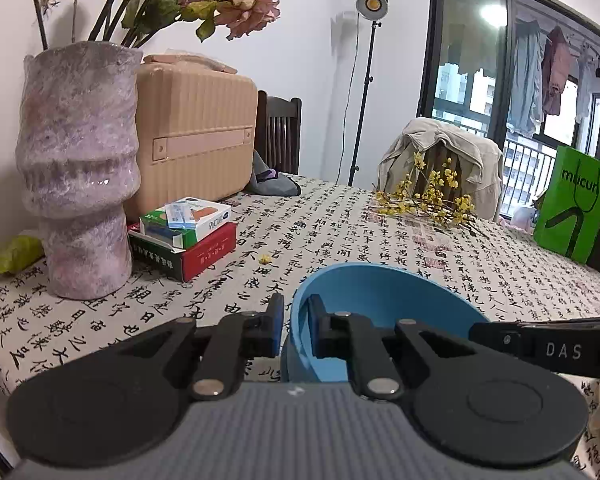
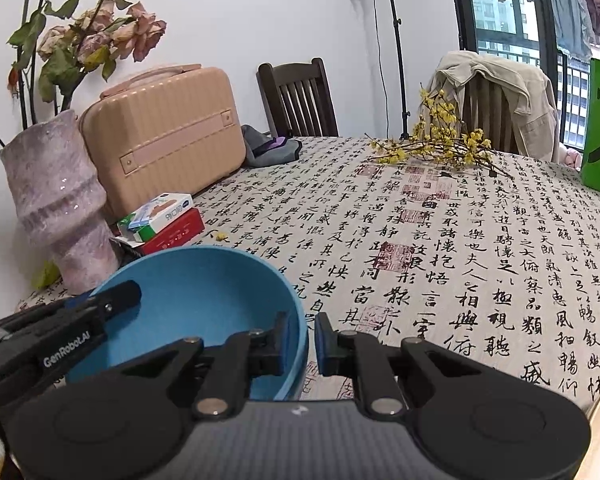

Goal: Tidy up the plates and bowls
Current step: 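Lower the blue bowl onto the table and open both grippers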

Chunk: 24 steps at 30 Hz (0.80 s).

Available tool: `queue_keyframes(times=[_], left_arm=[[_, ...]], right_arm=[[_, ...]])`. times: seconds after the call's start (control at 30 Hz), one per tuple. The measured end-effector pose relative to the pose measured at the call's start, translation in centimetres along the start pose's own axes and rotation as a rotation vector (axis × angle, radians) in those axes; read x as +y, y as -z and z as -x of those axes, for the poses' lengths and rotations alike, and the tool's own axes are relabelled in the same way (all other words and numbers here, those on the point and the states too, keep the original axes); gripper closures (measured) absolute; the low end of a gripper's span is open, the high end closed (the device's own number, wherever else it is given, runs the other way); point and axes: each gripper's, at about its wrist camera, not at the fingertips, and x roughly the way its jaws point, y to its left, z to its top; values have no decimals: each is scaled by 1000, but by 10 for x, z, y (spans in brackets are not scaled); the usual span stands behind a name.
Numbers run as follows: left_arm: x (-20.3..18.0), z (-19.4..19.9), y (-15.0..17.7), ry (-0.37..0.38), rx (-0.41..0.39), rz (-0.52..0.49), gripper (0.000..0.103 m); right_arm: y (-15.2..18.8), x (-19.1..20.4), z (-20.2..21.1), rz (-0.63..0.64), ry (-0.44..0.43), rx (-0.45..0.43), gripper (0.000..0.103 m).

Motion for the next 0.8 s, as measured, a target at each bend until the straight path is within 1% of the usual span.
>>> queue_keyframes(times=[0.03, 0.17, 0.33, 0.47, 0.57, 0.6, 0.67, 0.7, 0.73, 0.77, 0.8], left_arm=[[-1, 0, 1, 3, -2, -7, 93], [-4, -3, 5, -6, -5, -45, 93], [-2, -7, 8, -5, 15, -42, 93], [-2, -6, 9, 1, 9, -48, 93], [1, -3, 7, 14, 0, -29, 92], [1, -3, 6, 13, 0, -27, 90], [4, -3, 5, 19, 3, -10, 86], [6, -2, 4, 22, 4, 1, 79], [8, -2, 3, 24, 3, 12, 66], [9, -1, 1, 25, -1, 22, 60], [11, 1, 0, 27, -8, 30, 54]], right_arm=[[0, 0, 0, 0, 0, -3, 90], [-1, 0, 2, -6, -6, -15, 90], [0, 0, 4, -6, -6, -23, 90], [0, -1, 5, -5, -2, -23, 90], [-1, -3, 7, -14, -10, -21, 90], [-1, -4, 7, -18, -14, -20, 87], [-1, -7, 9, -30, -23, -23, 87], [-2, -8, 10, -39, -29, -28, 87], [-2, -9, 11, -45, -35, -33, 86], [-2, -11, 13, -52, -40, -39, 86], [-3, -12, 14, -57, -44, -44, 82]])
